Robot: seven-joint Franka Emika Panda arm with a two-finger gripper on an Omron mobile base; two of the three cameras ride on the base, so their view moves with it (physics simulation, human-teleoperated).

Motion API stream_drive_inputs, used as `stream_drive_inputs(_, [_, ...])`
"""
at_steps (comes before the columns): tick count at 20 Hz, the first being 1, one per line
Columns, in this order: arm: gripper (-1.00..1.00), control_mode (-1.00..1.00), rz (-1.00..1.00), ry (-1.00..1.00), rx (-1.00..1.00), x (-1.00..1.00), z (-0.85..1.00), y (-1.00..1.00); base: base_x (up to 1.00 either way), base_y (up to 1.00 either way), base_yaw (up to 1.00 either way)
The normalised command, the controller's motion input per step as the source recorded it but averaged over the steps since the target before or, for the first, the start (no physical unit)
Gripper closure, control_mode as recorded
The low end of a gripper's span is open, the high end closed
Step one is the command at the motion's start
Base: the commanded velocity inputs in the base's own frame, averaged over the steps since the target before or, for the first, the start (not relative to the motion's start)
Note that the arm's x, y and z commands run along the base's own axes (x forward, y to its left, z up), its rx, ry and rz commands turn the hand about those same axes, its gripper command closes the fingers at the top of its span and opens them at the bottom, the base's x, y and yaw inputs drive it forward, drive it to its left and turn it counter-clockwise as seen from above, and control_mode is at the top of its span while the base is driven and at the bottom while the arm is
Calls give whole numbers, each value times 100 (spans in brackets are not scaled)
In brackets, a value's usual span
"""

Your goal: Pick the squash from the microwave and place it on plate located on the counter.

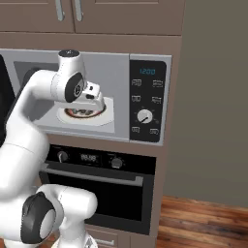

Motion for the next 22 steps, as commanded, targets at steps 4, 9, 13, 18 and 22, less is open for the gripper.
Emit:
stream_drive_inputs(4, [-100,-100,-2,-10,5,-70,0,-19,0,0,0])
stream_drive_inputs(9, [-100,-100,4,-38,4,-100,0,4,0,0,0])
stream_drive_inputs(13, [-100,-100,5,-42,6,-21,14,46,0,0,0])
stream_drive_inputs(18, [-100,-100,0,-19,4,36,26,43,0,0,0])
stream_drive_inputs(22, [-100,-100,0,-4,1,45,21,38,0,0,0])
